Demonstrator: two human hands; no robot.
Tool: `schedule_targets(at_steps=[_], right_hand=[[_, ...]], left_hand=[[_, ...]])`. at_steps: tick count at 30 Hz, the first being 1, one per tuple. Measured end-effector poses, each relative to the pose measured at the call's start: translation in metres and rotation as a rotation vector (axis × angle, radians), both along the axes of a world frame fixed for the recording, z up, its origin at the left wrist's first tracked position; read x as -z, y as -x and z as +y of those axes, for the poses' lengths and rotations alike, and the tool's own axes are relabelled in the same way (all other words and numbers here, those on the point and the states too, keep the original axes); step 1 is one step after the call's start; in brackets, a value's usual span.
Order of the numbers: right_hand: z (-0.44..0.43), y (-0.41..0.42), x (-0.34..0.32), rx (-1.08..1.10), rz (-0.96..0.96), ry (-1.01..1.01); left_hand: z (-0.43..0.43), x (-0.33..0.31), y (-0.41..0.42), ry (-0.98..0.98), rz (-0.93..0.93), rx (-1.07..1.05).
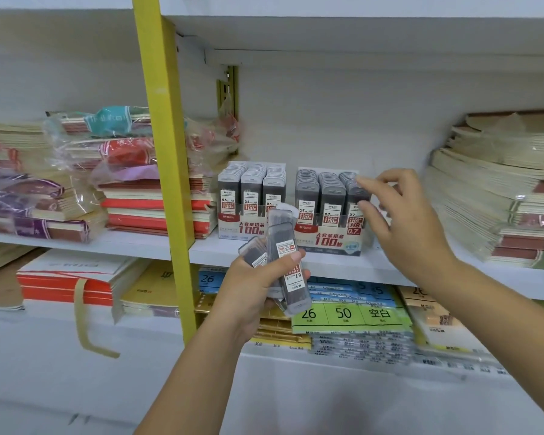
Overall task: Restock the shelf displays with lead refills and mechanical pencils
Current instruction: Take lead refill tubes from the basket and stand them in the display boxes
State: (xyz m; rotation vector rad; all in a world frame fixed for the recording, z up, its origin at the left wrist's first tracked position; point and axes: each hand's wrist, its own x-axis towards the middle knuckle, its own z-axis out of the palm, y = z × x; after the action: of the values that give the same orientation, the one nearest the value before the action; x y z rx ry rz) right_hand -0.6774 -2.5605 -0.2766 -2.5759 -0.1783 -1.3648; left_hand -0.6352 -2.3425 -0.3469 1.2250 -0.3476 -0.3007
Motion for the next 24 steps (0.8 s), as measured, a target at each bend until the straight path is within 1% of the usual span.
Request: schedule_targets(at_steps=[1, 2, 5, 6, 7, 11, 14, 17, 21, 24], right_hand=[[0.01, 0.004, 0.004, -0.078, 0.018, -0.052], [0.02, 0.007, 0.007, -0.162, 0.101, -0.149], [0.049, 0.011, 0.019, -0.354, 0.512, -0.48], [0.055, 0.012, 0.026, -0.389, 0.597, -0.554], [0.061, 0.012, 0.031, -0.423, 0.633, -0.609], [0.074, 0.012, 0.042, -0.506, 0.604, -0.708], [0.079, 0.01, 0.043, -0.521, 0.599, -0.744], [0.08, 0.009, 0.043, -0.501, 0.609, -0.787], [0.081, 0.009, 0.041, -0.465, 0.677, -0.765], [0.084, 0.01, 0.04, -0.468, 0.694, -0.744]], left_hand=[[0.001, -0.001, 0.001, -0.004, -0.007, 0.008], [0.002, -0.001, 0.001, -0.009, -0.016, 0.014], [0.005, -0.001, 0.002, -0.016, -0.036, 0.004], [0.007, -0.001, 0.002, -0.012, -0.037, -0.007], [0.008, -0.001, 0.002, -0.001, -0.034, -0.013], [0.014, -0.001, 0.002, 0.046, 0.004, 0.023], [0.021, 0.001, -0.001, 0.071, 0.05, 0.058], [0.028, 0.004, -0.003, 0.088, 0.033, 0.047], [0.032, 0.006, -0.004, 0.088, 0.016, 0.037], [0.034, 0.007, -0.005, 0.095, 0.015, 0.04]])
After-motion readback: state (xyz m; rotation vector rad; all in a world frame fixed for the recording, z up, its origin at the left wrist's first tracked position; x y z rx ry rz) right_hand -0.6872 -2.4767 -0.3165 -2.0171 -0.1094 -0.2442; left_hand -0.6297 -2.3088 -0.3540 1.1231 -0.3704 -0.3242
